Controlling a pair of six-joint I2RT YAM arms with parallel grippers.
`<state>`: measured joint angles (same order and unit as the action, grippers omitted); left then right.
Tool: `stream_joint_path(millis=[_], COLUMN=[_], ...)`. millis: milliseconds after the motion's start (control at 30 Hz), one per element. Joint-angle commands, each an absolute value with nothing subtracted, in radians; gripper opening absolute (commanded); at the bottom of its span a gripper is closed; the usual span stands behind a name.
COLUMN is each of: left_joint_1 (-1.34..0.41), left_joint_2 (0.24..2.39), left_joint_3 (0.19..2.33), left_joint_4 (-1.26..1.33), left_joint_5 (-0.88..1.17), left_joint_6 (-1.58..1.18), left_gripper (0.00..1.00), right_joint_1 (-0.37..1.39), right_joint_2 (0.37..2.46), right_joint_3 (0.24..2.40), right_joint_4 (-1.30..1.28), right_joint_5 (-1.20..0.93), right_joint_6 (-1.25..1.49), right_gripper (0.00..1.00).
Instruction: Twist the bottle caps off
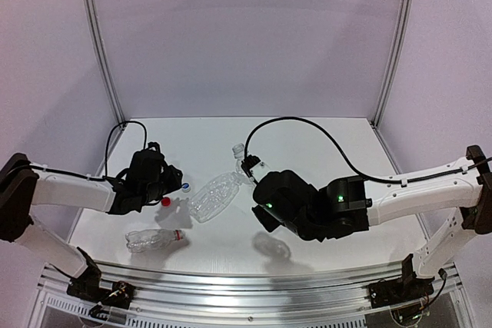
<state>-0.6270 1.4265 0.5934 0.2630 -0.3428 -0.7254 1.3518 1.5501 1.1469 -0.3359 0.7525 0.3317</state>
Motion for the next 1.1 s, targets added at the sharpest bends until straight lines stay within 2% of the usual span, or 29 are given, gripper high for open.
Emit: stream_joint_path(millis=[0, 433, 667, 767, 933, 1067], left_joint_1=[-0.618, -0.618, -0.618, -0.618, -0.628, -0.64], left_joint_2=[1.448, 1.437, 1.414, 1.353, 1.168, 1.001], left_joint_3=[0.584, 0.563, 0.553, 0.529, 0.483, 0.459], left_joint_4=[0.308, 0.333, 0.334, 0.334, 0.295, 0.255], left_joint_5=[-0.371, -0.385, -0.377, -0.364, -0.38, -0.396], left_joint_6=[-0.711, -0.706, -0.696, -0.678, -0.62, -0.583], left_gripper=[0.29, 0.47, 0.5, 0.53, 0.7, 0.79], right_joint_1=[1.339, 1.332, 1.33, 1.316, 1.284, 1.241], right_joint_2=[1.553, 1.567, 1.559, 1.532, 1.498, 1.528], right_joint_3=[1.134, 1.137, 1.125, 1.074, 0.93, 0.91], right_joint_4=[-0.335, -0.329, -0.313, -0.225, 0.073, 0.188], right_joint_5=[0.772, 0.762, 0.761, 0.744, 0.778, 0.853], right_joint_6=[0.342, 0.341, 0.343, 0.331, 0.249, 0.251], right_gripper=[0.0, 0.0, 0.0, 0.0, 0.0, 0.0])
